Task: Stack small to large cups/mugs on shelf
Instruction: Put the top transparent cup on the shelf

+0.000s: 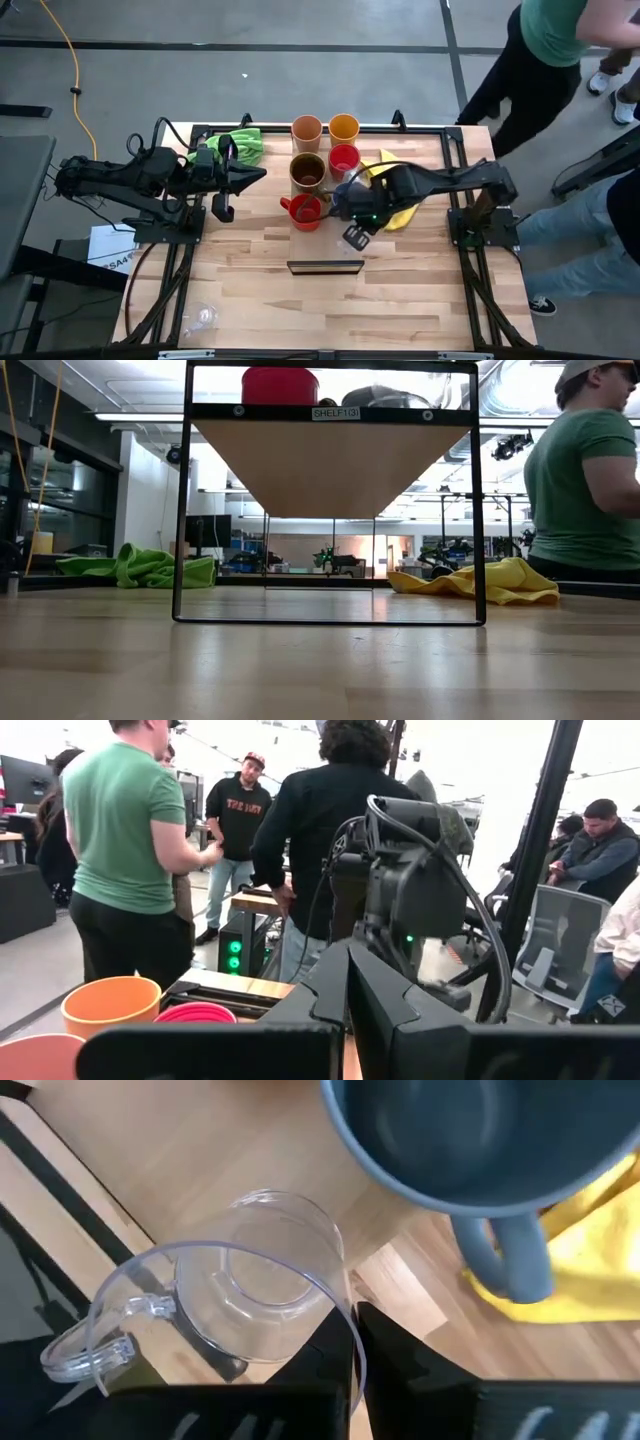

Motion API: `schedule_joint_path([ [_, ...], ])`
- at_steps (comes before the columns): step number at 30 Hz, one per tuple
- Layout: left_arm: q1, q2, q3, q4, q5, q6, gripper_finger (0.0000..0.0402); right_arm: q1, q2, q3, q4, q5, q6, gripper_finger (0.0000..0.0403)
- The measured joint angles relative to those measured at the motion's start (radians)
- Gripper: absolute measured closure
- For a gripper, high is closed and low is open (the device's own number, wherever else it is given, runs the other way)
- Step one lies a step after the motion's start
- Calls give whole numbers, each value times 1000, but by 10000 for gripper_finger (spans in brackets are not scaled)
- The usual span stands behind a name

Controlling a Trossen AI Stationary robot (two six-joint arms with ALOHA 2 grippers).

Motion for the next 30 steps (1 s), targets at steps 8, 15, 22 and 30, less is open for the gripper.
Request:
schedule_joint_path([
  [8, 0, 0, 0, 6, 0, 0, 401, 0, 7, 0, -12, 15, 99, 403],
  [15, 0, -3, -1, 9, 0, 0, 401, 0, 24, -10, 3, 5, 146, 402],
  [22, 0, -13, -1, 7, 0, 0, 401, -1, 25, -11, 12, 6, 168, 381],
  [30, 0, -28, -1, 7, 0, 0, 401, -1, 25, -11, 55, 10, 177, 326],
])
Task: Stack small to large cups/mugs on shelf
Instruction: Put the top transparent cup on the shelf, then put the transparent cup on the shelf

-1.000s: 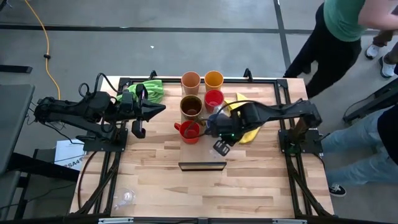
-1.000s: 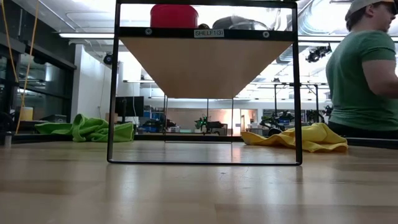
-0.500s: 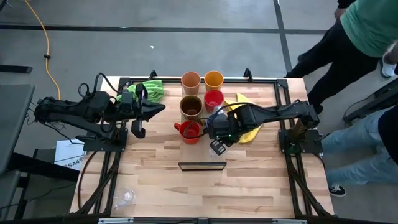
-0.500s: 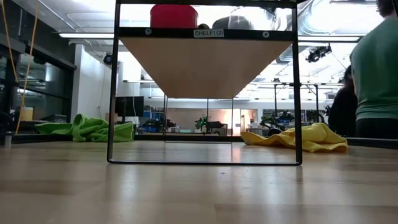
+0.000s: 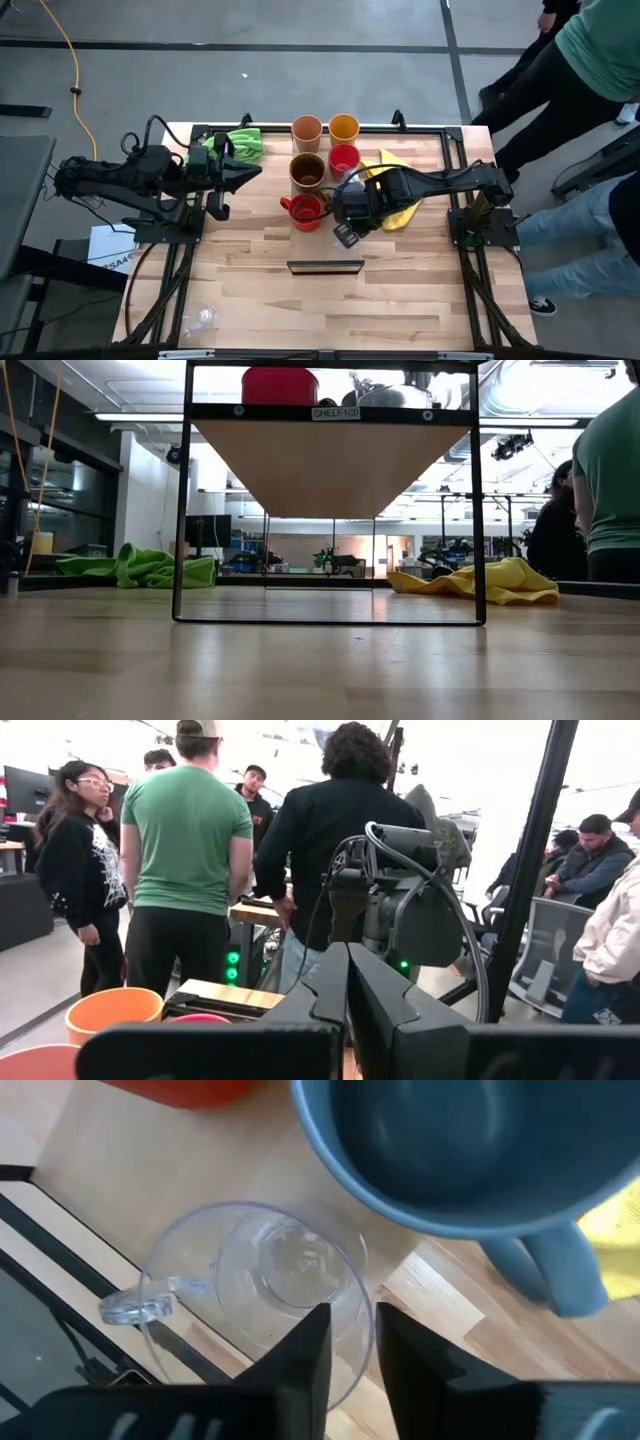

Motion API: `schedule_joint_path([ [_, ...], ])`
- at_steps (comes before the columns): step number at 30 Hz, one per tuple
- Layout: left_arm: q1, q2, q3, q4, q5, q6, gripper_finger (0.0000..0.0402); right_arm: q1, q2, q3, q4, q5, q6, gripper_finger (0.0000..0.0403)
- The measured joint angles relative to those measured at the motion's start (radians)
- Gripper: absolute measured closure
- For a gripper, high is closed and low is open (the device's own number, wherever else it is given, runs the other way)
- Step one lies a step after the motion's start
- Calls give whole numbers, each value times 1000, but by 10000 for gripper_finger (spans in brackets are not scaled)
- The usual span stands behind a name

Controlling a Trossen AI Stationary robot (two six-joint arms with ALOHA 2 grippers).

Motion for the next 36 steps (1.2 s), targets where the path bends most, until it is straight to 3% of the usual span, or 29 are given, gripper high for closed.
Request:
schedule_joint_path([
  [13, 0, -4, 0, 0, 0, 0, 401, -2, 0, 35, -49, 34, -79, 295],
  [20, 0, -4, 0, -1, 1, 0, 401, 12, 0, 172, -137, 164, -203, 295],
  [25, 0, -4, 0, -4, 1, -7, 401, 58, -41, 187, -135, 239, -285, 295],
  [30, 0, -4, 0, -11, 4, -13, 402, 121, -142, 59, -135, 351, -257, 295],
  [36, 0, -4, 0, -65, 41, -59, 402, 186, -409, -329, 20, 380, -87, 295],
])
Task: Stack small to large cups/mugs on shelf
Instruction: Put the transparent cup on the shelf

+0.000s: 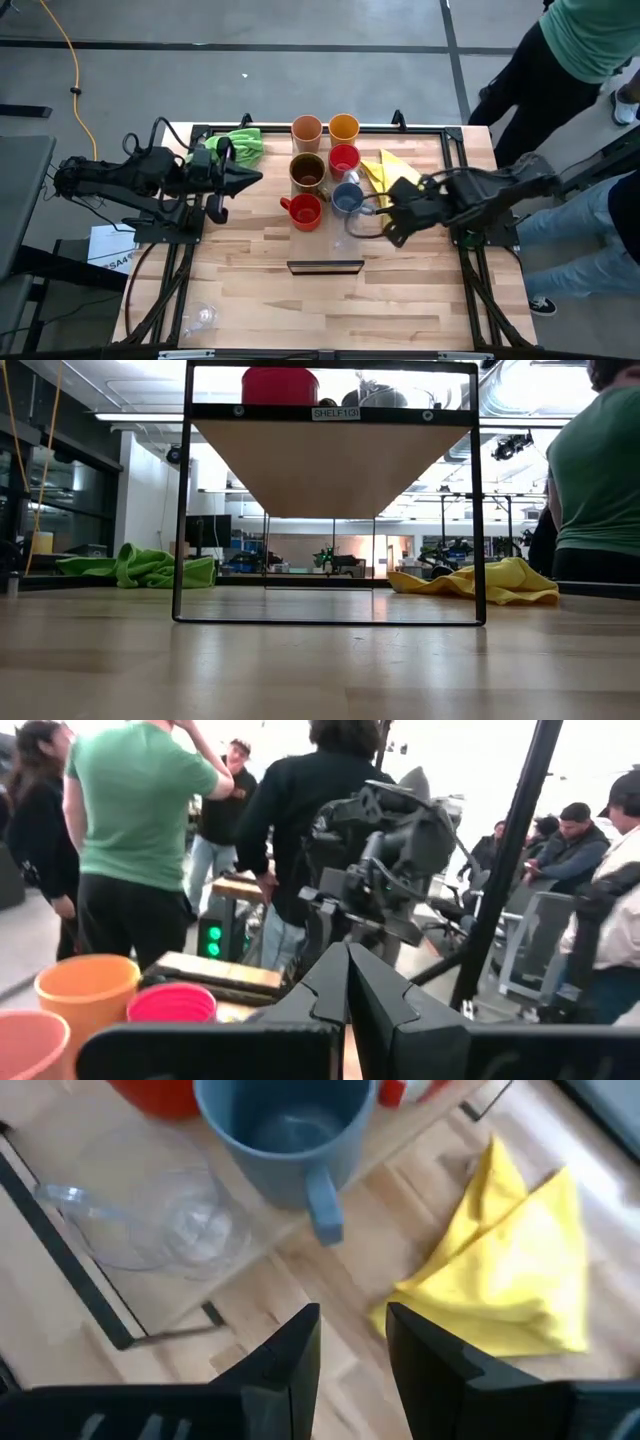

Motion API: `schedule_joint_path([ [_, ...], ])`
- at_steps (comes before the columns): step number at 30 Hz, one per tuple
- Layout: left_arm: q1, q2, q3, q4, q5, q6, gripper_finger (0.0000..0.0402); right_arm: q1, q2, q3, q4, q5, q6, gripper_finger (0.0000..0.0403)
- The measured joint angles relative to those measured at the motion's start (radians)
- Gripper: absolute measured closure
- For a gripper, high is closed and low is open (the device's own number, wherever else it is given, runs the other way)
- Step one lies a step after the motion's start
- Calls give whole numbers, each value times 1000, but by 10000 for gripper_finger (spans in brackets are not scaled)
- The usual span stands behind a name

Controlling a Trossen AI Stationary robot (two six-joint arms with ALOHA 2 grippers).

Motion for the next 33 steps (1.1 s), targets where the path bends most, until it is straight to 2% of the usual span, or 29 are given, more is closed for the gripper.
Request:
schedule_joint_path([
  [3, 0, 0, 0, -18, 4, -9, 402, 18, -166, -217, 208, 24, 38, 295],
  [6, 0, 0, 0, -19, 35, -9, 402, 18, -326, -419, 514, 88, -43, 295],
  [11, 0, -2, 0, -18, 52, 8, 402, -51, -522, -696, 1118, 135, -335, 295],
  [16, 0, -2, 0, -18, 51, 30, 399, -132, -593, -843, 1509, 142, -723, 295],
  [19, 0, -2, 0, -19, 50, 30, 396, -171, -604, -864, 1605, 149, -868, 295],
  [23, 0, -2, 0, -18, 39, 25, 395, -205, -604, -849, 1611, 141, -887, 295],
  [33, 0, -2, 0, -12, 28, 22, 394, -239, -606, -847, 1547, -96, -821, 295],
])
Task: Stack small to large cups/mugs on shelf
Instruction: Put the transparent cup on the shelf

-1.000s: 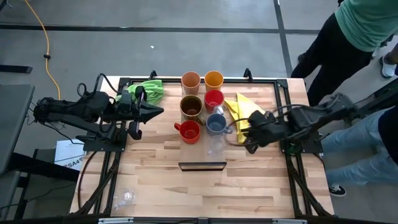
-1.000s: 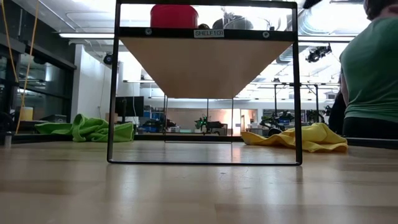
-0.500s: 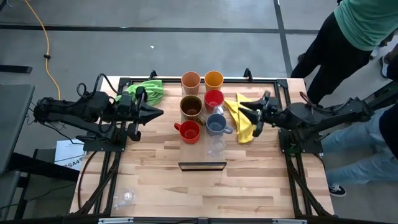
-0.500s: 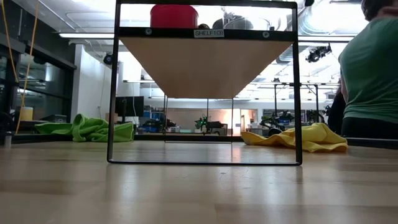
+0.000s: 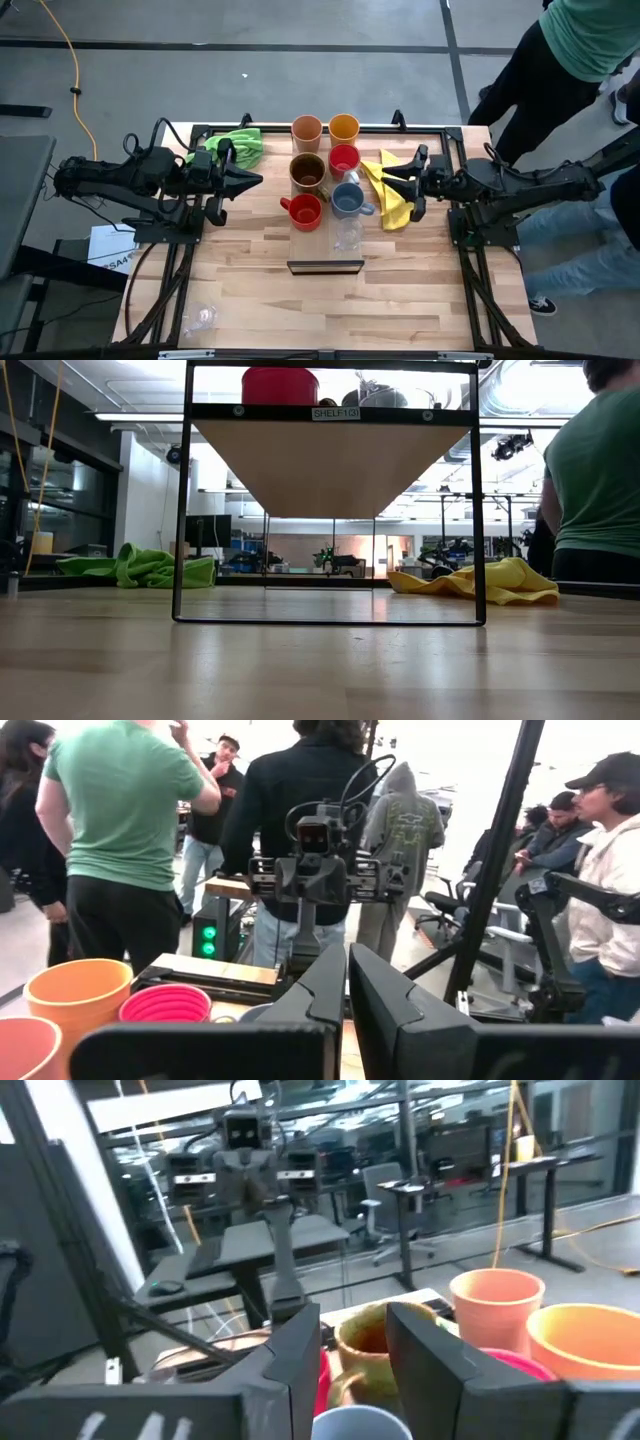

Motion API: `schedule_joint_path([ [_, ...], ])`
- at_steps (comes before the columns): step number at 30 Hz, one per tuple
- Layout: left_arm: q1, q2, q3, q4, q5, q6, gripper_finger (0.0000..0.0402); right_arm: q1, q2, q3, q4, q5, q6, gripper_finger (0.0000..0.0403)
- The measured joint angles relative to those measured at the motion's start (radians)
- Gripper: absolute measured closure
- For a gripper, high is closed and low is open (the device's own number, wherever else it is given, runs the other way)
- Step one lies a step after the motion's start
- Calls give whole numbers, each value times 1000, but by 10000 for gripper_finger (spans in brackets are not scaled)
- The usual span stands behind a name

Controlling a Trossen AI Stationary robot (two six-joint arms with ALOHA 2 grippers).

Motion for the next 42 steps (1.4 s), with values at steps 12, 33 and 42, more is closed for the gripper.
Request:
schedule_joint_path([
  [12, 0, 1, 0, -2, -33, 0, 394, -1, 0, 0, -3, -32, -2, 295],
  [33, 0, 1, 0, -4, -34, 4, 394, -1, 1, 2, -22, -21, 21, 394],
  [42, 0, 1, 0, -3, -37, 4, 394, -1, 1, 2, -25, -26, 42, 402],
])
